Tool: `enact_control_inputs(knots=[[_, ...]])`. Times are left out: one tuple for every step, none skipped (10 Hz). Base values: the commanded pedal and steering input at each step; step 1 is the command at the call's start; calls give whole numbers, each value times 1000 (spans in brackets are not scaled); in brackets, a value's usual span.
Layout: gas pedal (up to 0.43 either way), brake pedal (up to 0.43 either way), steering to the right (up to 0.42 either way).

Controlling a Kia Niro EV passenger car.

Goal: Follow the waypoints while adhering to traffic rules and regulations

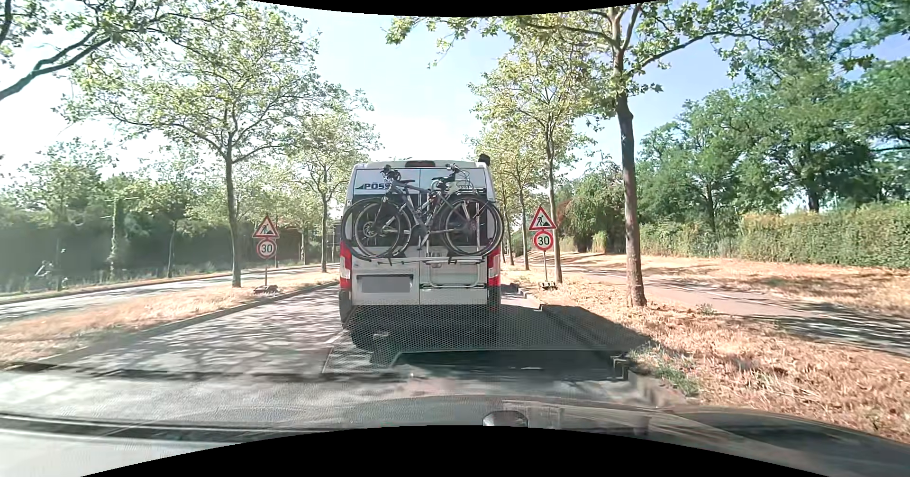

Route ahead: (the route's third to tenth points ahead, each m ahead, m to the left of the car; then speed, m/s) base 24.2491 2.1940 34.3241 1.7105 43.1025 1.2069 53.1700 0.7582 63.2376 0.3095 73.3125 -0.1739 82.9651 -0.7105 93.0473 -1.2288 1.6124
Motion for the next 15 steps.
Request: enact_control_inputs(knots=[[0, 159, -2], [0, 140, -2], [0, 79, -2], [0, 67, -2], [0, 73, -2], [0, 85, -2], [0, 98, -2], [0, 104, -2], [0, 110, -2], [0, 122, -2], [0, 122, -2], [0, 122, -3], [0, 122, -4], [0, 122, -6], [0, 116, -6]])
